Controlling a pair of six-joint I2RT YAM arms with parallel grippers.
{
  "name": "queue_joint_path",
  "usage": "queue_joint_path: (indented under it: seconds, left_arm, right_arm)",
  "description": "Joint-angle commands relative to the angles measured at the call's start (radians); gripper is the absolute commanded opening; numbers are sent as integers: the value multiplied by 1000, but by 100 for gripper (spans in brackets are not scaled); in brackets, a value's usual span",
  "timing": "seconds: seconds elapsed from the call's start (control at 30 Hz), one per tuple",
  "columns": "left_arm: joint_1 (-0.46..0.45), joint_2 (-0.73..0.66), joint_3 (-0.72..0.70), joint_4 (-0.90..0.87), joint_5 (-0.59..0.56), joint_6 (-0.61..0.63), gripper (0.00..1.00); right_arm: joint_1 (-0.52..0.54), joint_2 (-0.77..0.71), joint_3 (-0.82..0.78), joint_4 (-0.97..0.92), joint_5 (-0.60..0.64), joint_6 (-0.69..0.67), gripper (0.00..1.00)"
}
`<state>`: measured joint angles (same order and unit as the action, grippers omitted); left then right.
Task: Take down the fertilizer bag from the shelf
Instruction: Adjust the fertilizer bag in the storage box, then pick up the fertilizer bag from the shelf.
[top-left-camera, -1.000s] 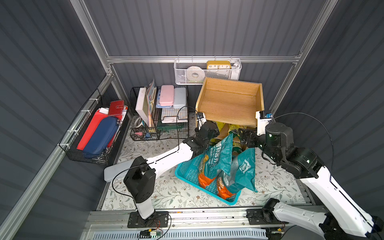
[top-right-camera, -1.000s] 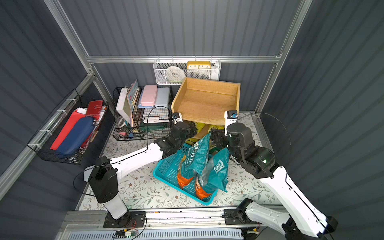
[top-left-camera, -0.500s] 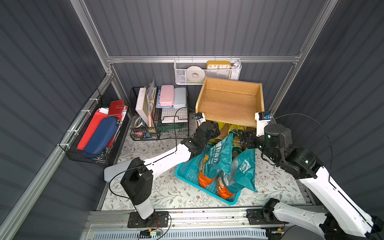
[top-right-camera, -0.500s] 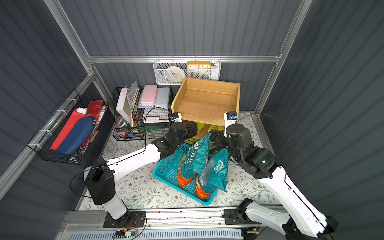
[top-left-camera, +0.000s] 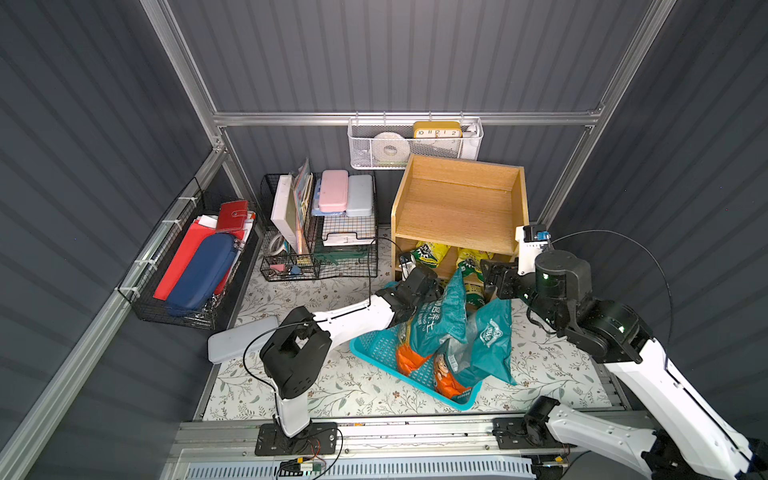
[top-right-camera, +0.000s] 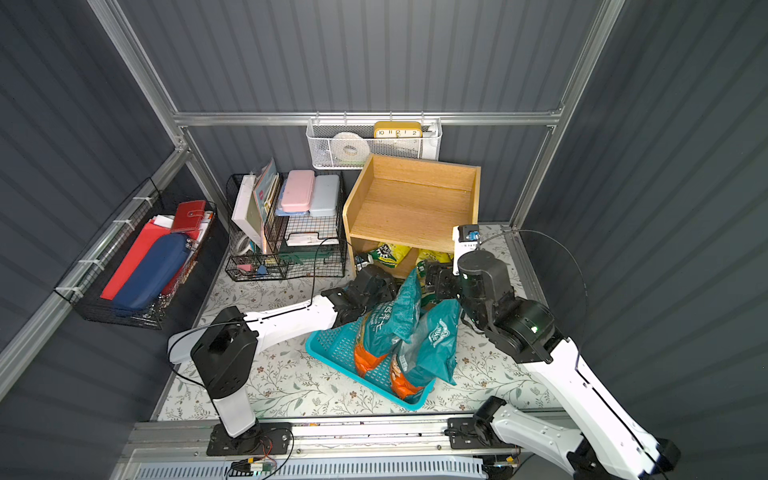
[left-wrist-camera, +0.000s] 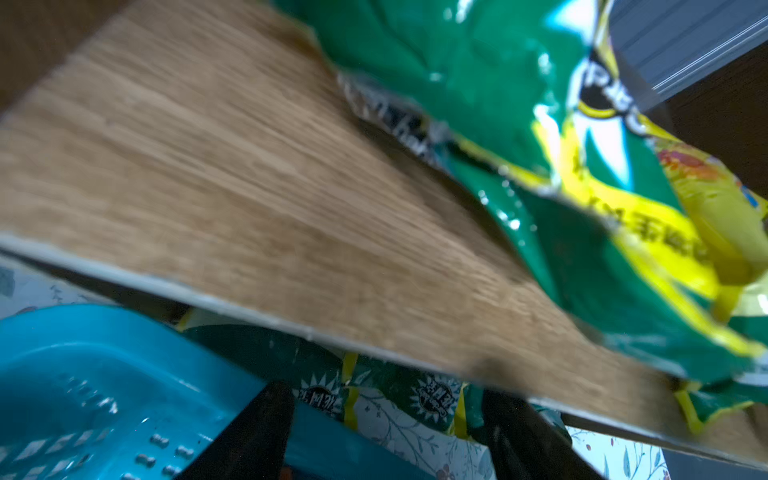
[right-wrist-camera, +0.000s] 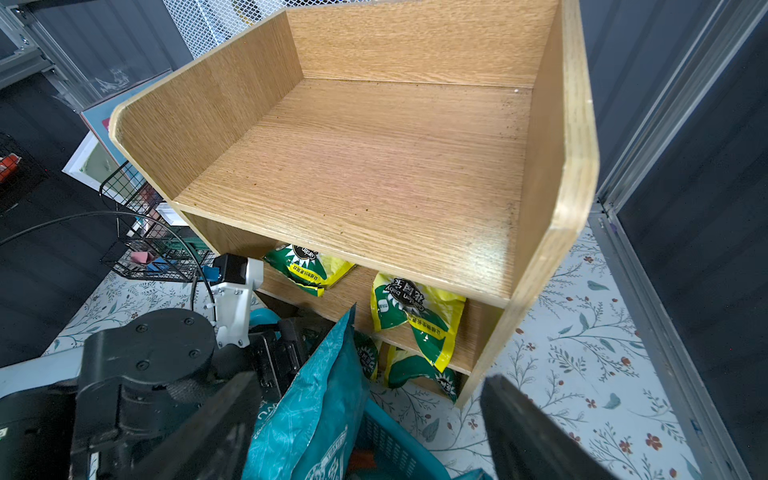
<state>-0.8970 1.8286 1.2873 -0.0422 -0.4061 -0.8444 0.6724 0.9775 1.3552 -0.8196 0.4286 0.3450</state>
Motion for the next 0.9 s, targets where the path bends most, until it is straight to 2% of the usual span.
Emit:
queue_joint_path:
  seconds: [0.0,0.17,0.23,0.37,0.63,0.73,0.87]
  left_arm:
    - [5,17,46,-48,-7,27,78]
    - [6,-79,9,-104,3,30,78]
    - [6,-136,-41,-130,10,14,78]
    - [6,-278,-159,-163,7,-8,82]
    - [18,-463,-224,-194,-55,79,95]
    - [80,-494,-245,-211,-42,91,97]
    - [209,-564,-327,-188,41,92,98]
  right_arm:
    - [-4,-12,-13,1,17,5,88]
    - [-4,-17,-13,-10,24,0,88]
    - [-5,-14,-14,-8,-14,-10,86]
    - [34,37,7,-23,-123,-40,72]
    - [291,183,55,-75,42,-128,71]
    - [356,309,101,-101,81,-176,71]
    - [377,498,218,-150,182,-260,69]
